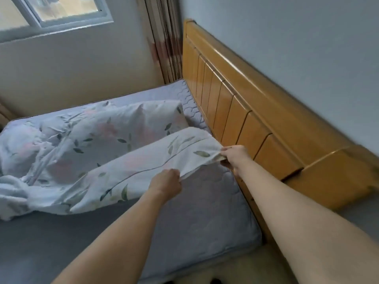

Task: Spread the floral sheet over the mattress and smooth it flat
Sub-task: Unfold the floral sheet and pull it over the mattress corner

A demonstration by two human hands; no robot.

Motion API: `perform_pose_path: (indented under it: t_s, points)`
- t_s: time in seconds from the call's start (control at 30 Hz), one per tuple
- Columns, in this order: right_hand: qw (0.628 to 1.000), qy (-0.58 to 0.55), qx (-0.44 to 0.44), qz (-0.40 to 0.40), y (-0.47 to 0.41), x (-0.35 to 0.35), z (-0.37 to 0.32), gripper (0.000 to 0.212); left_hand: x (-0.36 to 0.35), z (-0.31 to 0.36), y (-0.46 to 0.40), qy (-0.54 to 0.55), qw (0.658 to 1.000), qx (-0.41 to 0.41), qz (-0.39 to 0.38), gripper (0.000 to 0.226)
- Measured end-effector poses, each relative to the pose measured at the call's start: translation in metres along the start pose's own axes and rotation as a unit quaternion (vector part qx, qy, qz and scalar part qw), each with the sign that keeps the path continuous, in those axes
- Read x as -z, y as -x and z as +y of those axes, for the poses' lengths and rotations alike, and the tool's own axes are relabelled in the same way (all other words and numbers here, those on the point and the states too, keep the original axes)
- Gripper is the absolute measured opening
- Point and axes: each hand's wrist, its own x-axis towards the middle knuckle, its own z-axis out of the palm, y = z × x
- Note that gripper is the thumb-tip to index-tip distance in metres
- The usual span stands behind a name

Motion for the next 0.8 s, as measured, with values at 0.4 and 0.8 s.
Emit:
perform_pose_path:
  t_s: [0.4,0.8]
  points:
    - [0.960,0.127,-0.233,0.091,-0.056,0.060,0.233,0.043,-0.177,0.026,-0.006,-0.043,0.950,-0.037,-0.307,0.023]
    - [0.933,0.096,-0.304,0.166,-0.037,0.133,0.387,0.030,-0.339,0.091,0.060,0.068,0.932,0.072,-0.348,0.008]
